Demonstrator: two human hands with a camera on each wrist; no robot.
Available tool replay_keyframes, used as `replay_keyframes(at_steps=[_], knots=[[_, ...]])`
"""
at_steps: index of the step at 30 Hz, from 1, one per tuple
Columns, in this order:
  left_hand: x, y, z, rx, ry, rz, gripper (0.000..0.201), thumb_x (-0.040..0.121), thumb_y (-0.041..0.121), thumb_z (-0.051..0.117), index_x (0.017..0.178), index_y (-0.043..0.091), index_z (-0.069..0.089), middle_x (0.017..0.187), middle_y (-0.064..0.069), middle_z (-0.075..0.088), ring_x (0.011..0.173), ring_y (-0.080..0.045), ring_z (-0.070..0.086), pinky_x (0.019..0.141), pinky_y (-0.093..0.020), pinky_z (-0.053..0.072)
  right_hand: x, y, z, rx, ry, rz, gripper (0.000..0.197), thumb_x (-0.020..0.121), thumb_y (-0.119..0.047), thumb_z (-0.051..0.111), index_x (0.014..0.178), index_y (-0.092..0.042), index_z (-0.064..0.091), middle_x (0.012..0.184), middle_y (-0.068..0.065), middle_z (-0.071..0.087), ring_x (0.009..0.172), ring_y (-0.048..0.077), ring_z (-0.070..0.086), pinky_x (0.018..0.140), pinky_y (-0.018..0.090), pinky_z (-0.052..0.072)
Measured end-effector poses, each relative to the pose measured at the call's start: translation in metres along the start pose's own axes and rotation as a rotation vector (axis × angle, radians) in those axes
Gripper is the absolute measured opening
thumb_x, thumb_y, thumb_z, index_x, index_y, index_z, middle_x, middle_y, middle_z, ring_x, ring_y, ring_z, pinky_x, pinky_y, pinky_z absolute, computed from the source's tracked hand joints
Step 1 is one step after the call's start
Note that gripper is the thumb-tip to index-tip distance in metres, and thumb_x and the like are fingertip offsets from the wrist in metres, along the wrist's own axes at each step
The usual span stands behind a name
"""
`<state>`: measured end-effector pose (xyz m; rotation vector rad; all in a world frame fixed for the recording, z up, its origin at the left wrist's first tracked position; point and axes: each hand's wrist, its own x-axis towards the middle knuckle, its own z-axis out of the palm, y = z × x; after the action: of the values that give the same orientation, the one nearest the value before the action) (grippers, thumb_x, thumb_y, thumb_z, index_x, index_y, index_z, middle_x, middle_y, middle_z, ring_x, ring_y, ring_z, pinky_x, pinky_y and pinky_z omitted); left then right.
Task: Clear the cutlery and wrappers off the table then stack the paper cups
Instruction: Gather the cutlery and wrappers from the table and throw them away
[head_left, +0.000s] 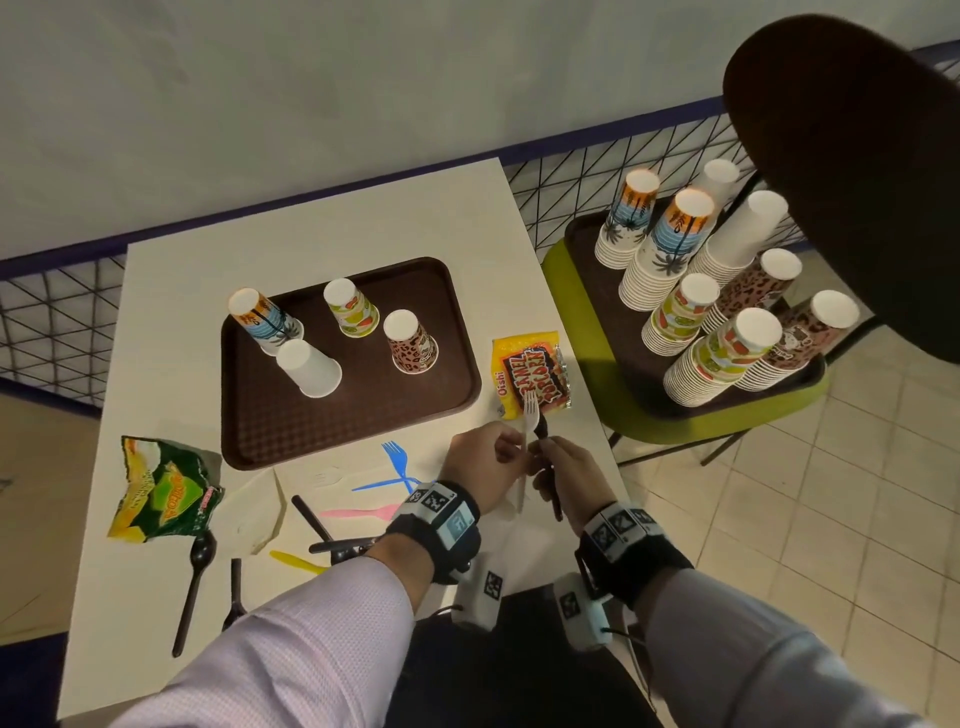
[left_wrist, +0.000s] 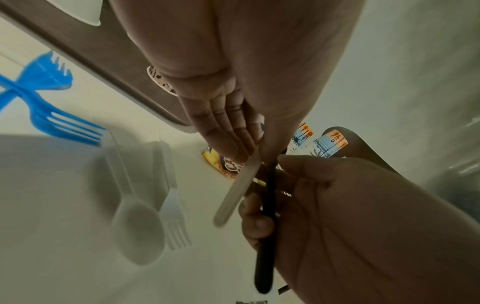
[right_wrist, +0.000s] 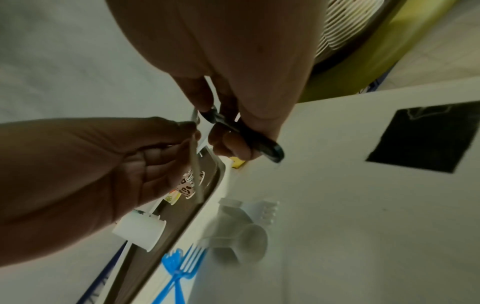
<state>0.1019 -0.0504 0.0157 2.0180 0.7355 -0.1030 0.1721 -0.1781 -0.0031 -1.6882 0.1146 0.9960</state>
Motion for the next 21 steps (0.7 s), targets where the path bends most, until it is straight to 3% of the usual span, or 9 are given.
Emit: replay_keyframes(at_steps=[4, 6, 10, 13, 16, 19, 21], knots=[[0.002, 0.004, 0.005, 0.005, -0.023, 0.003, 0.039, 0.084, 0.028, 0.08, 0.119, 0.017, 0.067, 0.097, -0.002, 0.078, 0.09, -0.016, 0.072, 0.086, -0.031, 0.056, 0.003, 0.0, 0.004, -0.083, -0.022, -0.025, 0.038, 0.098, -0.041, 0.055, 0.097, -0.007, 0.071, 0.07, 0.008, 0.057, 0.057, 0.021, 0.049, 0.055, 0.038, 0.038], [0.003, 0.005, 0.006, -0.002, -0.04, 0.009, 0.047, 0.082, 0.024, 0.081, 0.125, 0.018, 0.064, 0.097, -0.003, 0.077, 0.091, -0.015, 0.072, 0.087, -0.031, 0.057, 0.004, -0.002, 0.004, -0.14, -0.026, -0.043, 0.029, 0.095, -0.036, 0.062, 0.098, -0.008, 0.071, 0.071, 0.008, 0.061, 0.058, 0.021, 0.051, 0.058, 0.039, 0.041], [0.007, 0.001, 0.004, -0.08, -0.131, 0.028, 0.055, 0.081, 0.019, 0.083, 0.131, 0.018, 0.061, 0.099, 0.0, 0.077, 0.089, -0.007, 0.073, 0.085, -0.022, 0.058, 0.006, -0.006, -0.005, -0.143, 0.053, -0.023, 0.022, 0.101, -0.017, 0.05, 0.102, -0.002, 0.066, 0.078, 0.009, 0.066, 0.058, 0.015, 0.052, 0.057, 0.031, 0.042], [0.019, -0.012, -0.011, 0.158, -0.155, 0.081, 0.048, 0.083, 0.014, 0.074, 0.13, 0.02, 0.061, 0.11, -0.002, 0.072, 0.093, -0.014, 0.069, 0.089, -0.033, 0.057, 0.011, -0.003, -0.017, -0.201, 0.083, 0.014, 0.021, 0.102, -0.016, 0.045, 0.096, -0.01, 0.064, 0.074, 0.005, 0.068, 0.065, 0.016, 0.056, 0.069, 0.036, 0.045], [0.027, -0.023, -0.027, 0.638, -0.353, 0.107, 0.06, 0.082, 0.021, 0.074, 0.138, 0.021, 0.054, 0.132, -0.005, 0.052, 0.116, -0.023, 0.056, 0.1, -0.037, 0.048, 0.015, -0.001, -0.027, -0.205, 0.093, 0.05, 0.022, 0.103, -0.017, 0.044, 0.096, -0.01, 0.064, 0.072, 0.006, 0.065, 0.072, 0.021, 0.058, 0.081, 0.043, 0.049], [0.026, -0.033, -0.028, 0.804, -0.416, 0.131, 0.065, 0.079, 0.027, 0.08, 0.139, 0.023, 0.054, 0.133, -0.006, 0.043, 0.123, -0.025, 0.047, 0.101, -0.039, 0.048, 0.016, 0.0, -0.037, -0.197, 0.108, 0.079, 0.022, 0.106, -0.015, 0.043, 0.103, -0.002, 0.061, 0.072, 0.009, 0.06, 0.067, 0.018, 0.054, 0.068, 0.03, 0.044], [0.024, -0.033, -0.024, 0.837, -0.405, 0.176, 0.063, 0.079, 0.028, 0.08, 0.137, 0.024, 0.056, 0.131, -0.006, 0.044, 0.123, -0.025, 0.047, 0.097, -0.04, 0.051, 0.015, 0.001, -0.043, -0.213, 0.105, 0.091, 0.024, 0.106, -0.016, 0.042, 0.107, 0.0, 0.06, 0.071, 0.009, 0.058, 0.064, 0.017, 0.052, 0.063, 0.027, 0.041]])
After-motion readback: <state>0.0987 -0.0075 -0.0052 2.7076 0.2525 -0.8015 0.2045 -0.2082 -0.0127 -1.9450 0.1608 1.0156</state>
